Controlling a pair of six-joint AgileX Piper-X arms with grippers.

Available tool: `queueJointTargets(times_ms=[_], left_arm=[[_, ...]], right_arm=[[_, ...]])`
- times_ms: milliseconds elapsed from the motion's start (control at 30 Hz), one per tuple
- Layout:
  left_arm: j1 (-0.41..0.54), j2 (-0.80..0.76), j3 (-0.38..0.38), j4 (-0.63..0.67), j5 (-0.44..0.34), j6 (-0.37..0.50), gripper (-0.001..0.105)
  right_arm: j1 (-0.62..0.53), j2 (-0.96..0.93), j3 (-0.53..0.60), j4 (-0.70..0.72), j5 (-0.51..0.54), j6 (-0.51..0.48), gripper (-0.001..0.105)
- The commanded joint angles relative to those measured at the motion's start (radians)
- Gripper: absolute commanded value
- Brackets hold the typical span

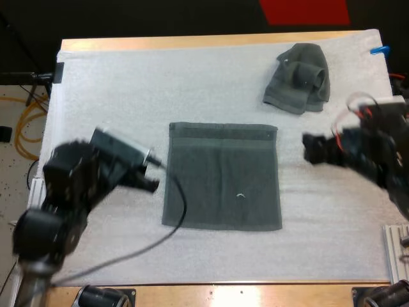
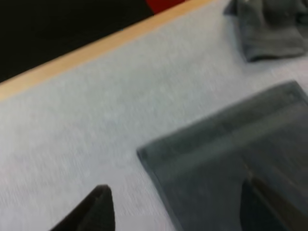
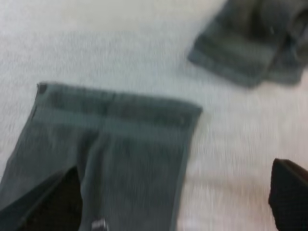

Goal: Pick towel from pile fold and stack

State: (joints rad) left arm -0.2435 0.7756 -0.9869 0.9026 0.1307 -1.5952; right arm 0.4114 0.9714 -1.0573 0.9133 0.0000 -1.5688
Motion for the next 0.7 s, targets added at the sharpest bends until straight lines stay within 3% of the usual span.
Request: queueJointTargets(times_ms=[0, 167, 300, 467, 533, 667], left_arm=[[-0.004, -0.041, 0.021, 0.07, 0.008, -0.023, 0.054], [-0.004, -0.165, 0.105, 0.17, 0.008, -0.073, 0.054], [-0.004, -0.241, 0.2, 0.198, 0.015, -0.129, 0.054], [-0.004, -0.278, 0.308, 0.193, 0.059, -0.178, 0.054], [-0.004, -0.277, 0.34, 0.189, 0.087, -0.178, 0.054], [-0.004, -0.277, 0.357, 0.173, 0.09, -0.178, 0.054]], right_arm=[[0.002, -0.051, 0.049, 0.031, -0.006, 0.033, 0.077], [0.002, -0.183, 0.196, 0.091, -0.038, 0.122, 0.077], [0.002, -0.213, 0.338, 0.096, -0.132, 0.214, 0.077], [-0.001, -0.167, 0.475, -0.012, -0.247, 0.319, 0.077], [-0.001, -0.111, 0.528, -0.088, -0.338, 0.378, 0.077], [-0.001, 0.008, 0.565, -0.193, -0.442, 0.392, 0.077]])
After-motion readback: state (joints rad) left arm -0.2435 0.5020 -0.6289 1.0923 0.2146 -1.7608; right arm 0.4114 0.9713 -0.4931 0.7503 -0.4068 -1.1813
